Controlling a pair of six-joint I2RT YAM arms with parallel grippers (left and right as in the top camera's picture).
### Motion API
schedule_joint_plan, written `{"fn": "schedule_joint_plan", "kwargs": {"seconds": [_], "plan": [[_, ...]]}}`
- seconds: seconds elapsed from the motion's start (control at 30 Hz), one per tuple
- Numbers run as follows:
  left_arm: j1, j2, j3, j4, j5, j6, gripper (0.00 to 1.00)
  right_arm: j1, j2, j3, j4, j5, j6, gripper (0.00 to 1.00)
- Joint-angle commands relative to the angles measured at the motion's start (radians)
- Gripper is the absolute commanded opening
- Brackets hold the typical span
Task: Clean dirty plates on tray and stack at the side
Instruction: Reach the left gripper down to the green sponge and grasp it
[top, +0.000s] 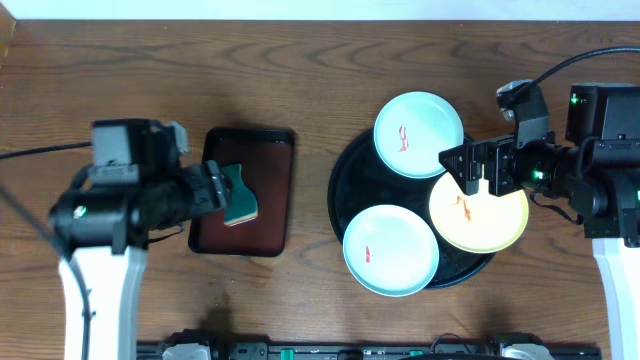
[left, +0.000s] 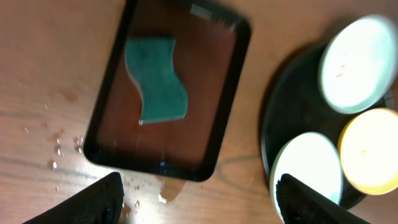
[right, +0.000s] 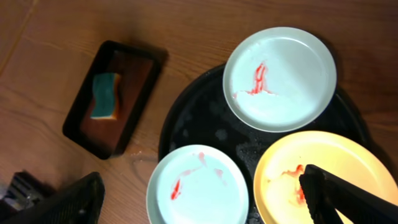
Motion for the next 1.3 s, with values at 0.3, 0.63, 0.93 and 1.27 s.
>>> {"fn": "schedule_joint_plan", "kwargs": {"seconds": [0.3,0.63,0.93,1.27], "plan": [[-0.121,0.367,-0.198,0.222,-0.204,-0.129,0.61,-0.009,-0.005,0.018,-0.033,-0.037,0.014,0.86],[-0.178,0.657,-0.198,0.372,-0.248,-0.171,0.35,-0.009,-0.005,0.018,-0.043,-0.037,0.032,0.85],[-0.177,0.705,-0.164,0.334,-0.246,-0.15,0.07,-0.01,-0.005,0.018,-0.043,-0.034,0.032,0.83],[-0.175,0.535,-0.088,0.245,-0.312,-0.117,0.61,-0.01,-0.005,0.018,-0.043,-0.034,0.032,0.83]]}}
